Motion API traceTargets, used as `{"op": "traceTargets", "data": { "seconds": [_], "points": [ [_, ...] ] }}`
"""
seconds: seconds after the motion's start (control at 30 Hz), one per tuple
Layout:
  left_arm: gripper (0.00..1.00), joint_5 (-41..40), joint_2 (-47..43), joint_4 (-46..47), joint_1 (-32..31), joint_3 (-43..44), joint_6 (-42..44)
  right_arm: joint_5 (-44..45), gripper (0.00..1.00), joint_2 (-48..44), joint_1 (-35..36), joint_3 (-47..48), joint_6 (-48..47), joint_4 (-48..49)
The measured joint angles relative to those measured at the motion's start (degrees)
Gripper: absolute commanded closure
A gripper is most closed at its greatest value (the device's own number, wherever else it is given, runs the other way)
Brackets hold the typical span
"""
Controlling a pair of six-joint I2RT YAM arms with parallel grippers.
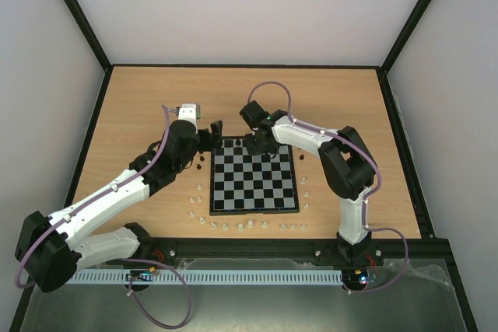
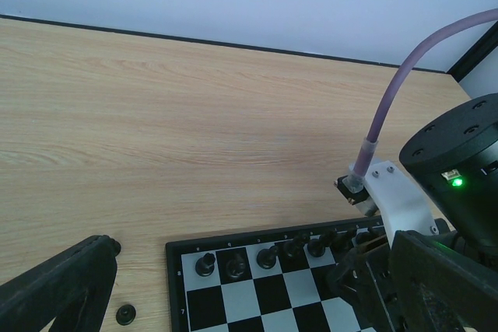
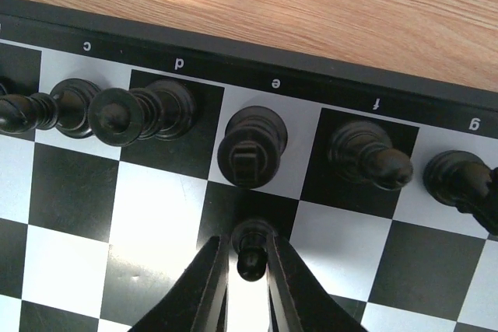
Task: Set up the chess pieces on the board
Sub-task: Place the chess piece on the chessboard, then pick up the chess piece at the center of the board.
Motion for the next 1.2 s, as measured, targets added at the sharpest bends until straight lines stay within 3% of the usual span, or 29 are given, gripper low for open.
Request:
{"op": "traceTargets", "data": {
  "seconds": [0.17,0.33,0.43,0.53,0.67,0.8,0.97,1.2],
  "points": [
    [0.01,0.0,0.0,0.0,0.0,0.0,0.0,0.1,0.82,0.0,0.2,0.0,0.0,-0.1],
    [0.01,0.0,0.0,0.0,0.0,0.0,0.0,0.0,0.72,-1.0,0.4,0.0,-0.1,-0.6],
    [0.01,0.0,0.0,0.0,0.0,0.0,0.0,-0.5,0.63,-4.0,0.7,0.0,-0.5,-1.2],
    [0.01,-0.2,0.3,0.0,0.0,0.0,0.0,-0.8,0.61,-8.8,0.9,-0.1,-1.2,-1.1],
    [0.01,-0.2,2.3,0.4,0.4,0.0,-0.2,-1.3,0.41,-18.7,0.9,-4.6,-2.1,2.2],
    [0.01,0.1,5.7,0.5,0.7,0.0,-0.4,-1.6,0.01,-30.3,0.9,-12.9,-3.0,6.8],
    [0.01,-0.1,10.3,0.0,1.6,0.4,-0.9,1.3,0.01,-36.5,0.9,-17.6,-3.7,10.3],
    [0.01,-1.0,16.3,-1.5,6.8,2.0,-2.0,3.5,0.01,-38.2,0.9,-21.1,-2.0,12.8]
  ]
}}
